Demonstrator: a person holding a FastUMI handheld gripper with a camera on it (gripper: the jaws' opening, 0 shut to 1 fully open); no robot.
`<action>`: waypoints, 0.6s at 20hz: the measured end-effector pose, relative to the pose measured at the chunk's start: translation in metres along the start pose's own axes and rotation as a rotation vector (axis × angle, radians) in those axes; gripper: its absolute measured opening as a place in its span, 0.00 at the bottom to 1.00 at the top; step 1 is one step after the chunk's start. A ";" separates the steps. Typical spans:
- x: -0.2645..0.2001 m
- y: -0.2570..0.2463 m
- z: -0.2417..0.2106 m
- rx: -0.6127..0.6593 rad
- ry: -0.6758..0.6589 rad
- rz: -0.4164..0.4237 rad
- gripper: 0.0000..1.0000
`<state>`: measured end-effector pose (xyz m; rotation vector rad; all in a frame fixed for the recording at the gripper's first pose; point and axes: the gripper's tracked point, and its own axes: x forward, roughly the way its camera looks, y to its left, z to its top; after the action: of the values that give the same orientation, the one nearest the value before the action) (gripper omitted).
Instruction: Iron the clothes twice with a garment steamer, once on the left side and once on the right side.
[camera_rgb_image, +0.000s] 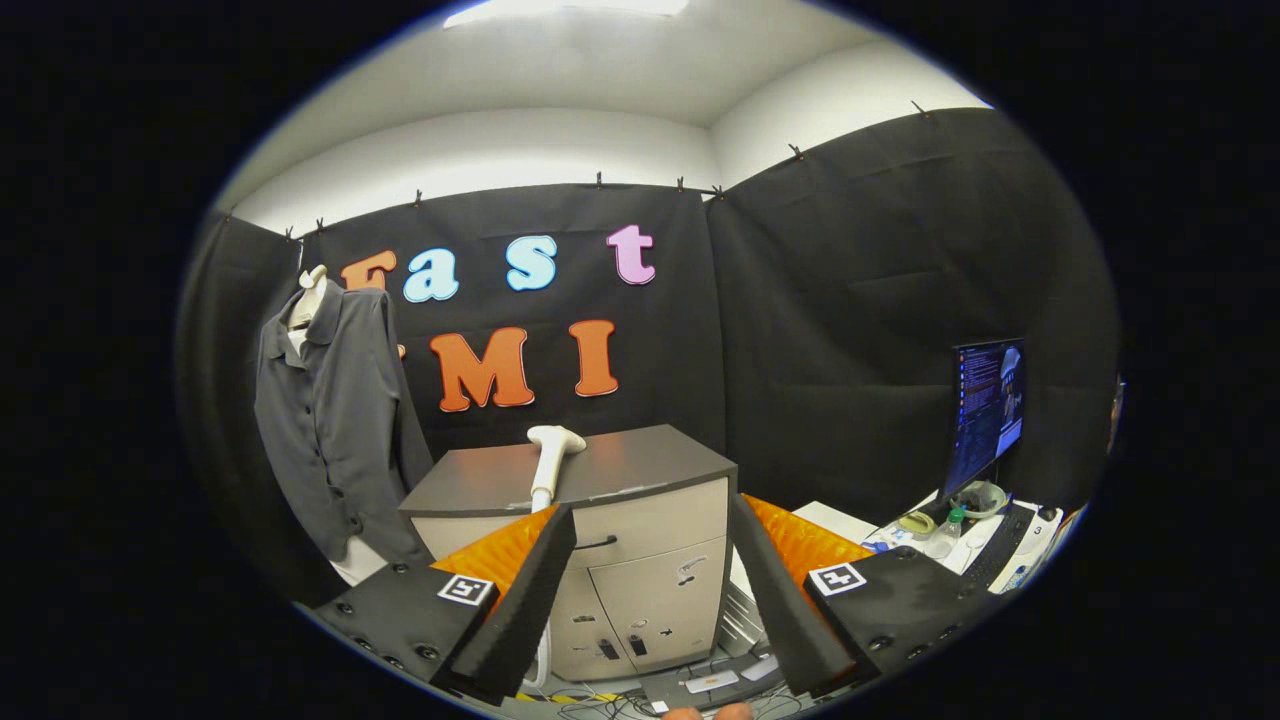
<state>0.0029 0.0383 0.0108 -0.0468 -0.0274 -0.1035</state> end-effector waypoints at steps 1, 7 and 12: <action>0.006 0.012 0.000 0.001 0.001 0.006 0.99; 0.039 0.074 -0.003 -0.016 0.013 0.001 0.99; 0.066 0.118 0.006 0.003 0.051 0.019 0.99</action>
<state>0.0805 0.1488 0.0130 -0.0412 0.0237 -0.0854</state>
